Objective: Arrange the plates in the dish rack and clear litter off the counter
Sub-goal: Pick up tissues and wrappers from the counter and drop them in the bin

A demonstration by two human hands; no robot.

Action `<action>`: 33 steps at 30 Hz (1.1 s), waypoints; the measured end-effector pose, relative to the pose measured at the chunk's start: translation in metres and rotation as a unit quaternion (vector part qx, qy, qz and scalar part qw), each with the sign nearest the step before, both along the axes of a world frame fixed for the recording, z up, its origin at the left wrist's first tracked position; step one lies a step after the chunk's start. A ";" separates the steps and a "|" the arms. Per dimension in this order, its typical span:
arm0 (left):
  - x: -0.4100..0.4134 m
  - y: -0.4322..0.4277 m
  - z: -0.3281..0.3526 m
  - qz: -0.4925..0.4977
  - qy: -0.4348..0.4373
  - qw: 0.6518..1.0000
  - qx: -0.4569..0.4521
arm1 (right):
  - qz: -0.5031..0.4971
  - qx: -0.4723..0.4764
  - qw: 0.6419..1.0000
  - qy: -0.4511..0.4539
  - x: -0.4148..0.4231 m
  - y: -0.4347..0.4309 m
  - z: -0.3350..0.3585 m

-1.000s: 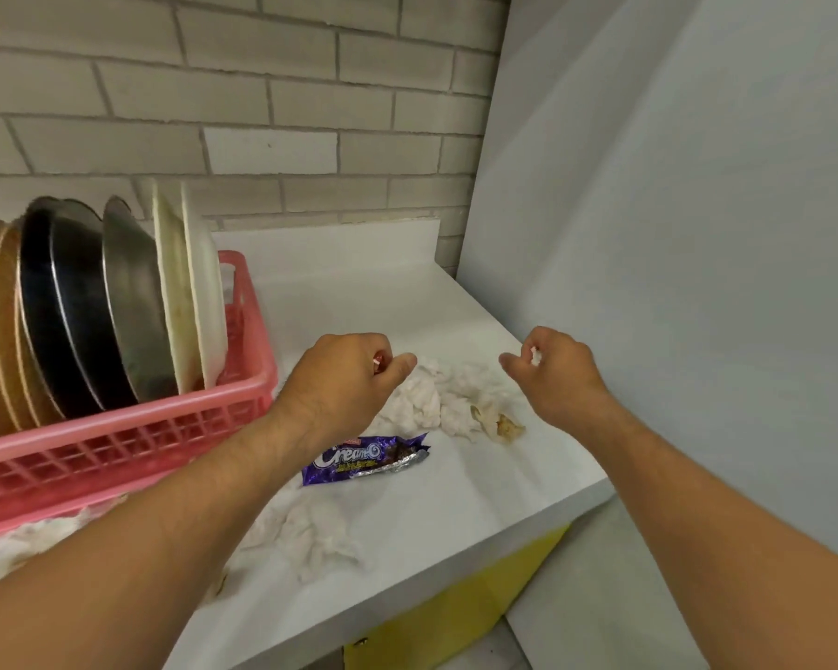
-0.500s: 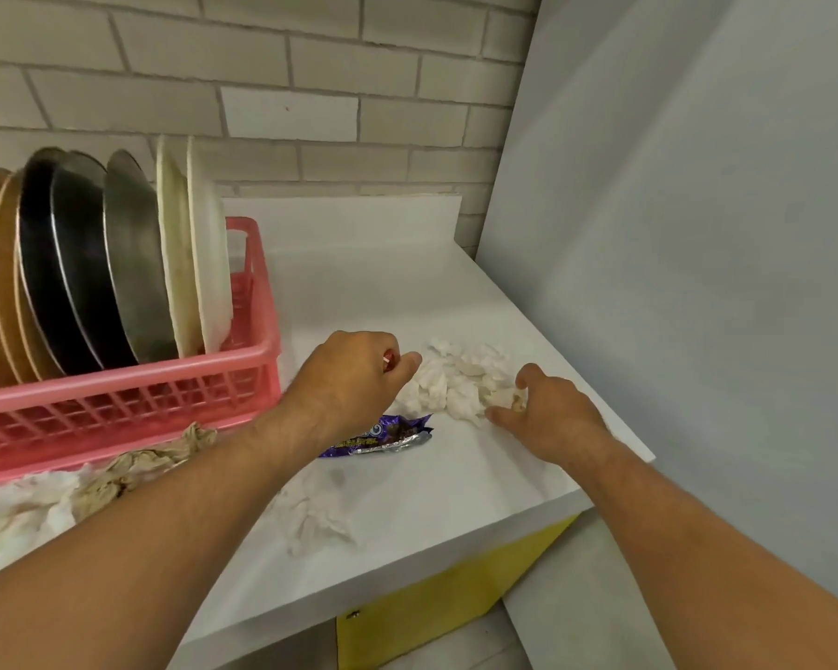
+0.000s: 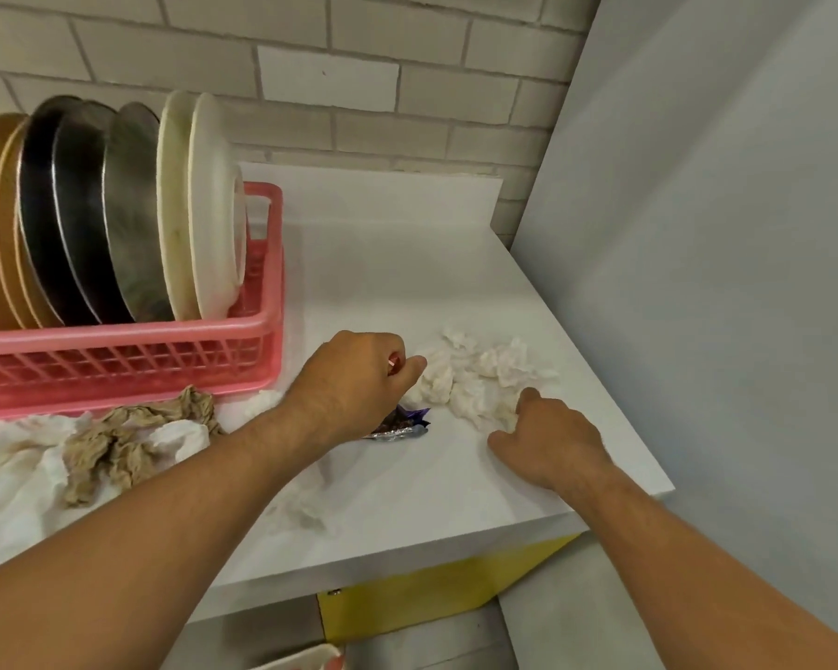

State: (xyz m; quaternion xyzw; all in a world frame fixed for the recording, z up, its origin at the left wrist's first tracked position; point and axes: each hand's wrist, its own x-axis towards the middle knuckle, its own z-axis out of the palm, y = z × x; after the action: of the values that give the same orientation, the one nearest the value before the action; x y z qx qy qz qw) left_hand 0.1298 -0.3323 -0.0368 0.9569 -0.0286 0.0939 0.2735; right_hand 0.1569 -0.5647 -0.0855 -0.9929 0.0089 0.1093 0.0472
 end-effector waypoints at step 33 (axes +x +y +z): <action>-0.295 0.156 -0.179 -0.145 0.144 0.979 0.014 | 0.006 0.275 0.960 0.056 -0.297 0.155 -0.145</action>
State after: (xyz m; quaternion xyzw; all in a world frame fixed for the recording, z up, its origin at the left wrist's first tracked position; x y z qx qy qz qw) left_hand -0.1654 -0.1759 -0.2161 0.9498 -0.1289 -0.0863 0.2718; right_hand -0.1401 -0.4099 -0.2309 -0.9337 -0.0248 0.1634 0.3176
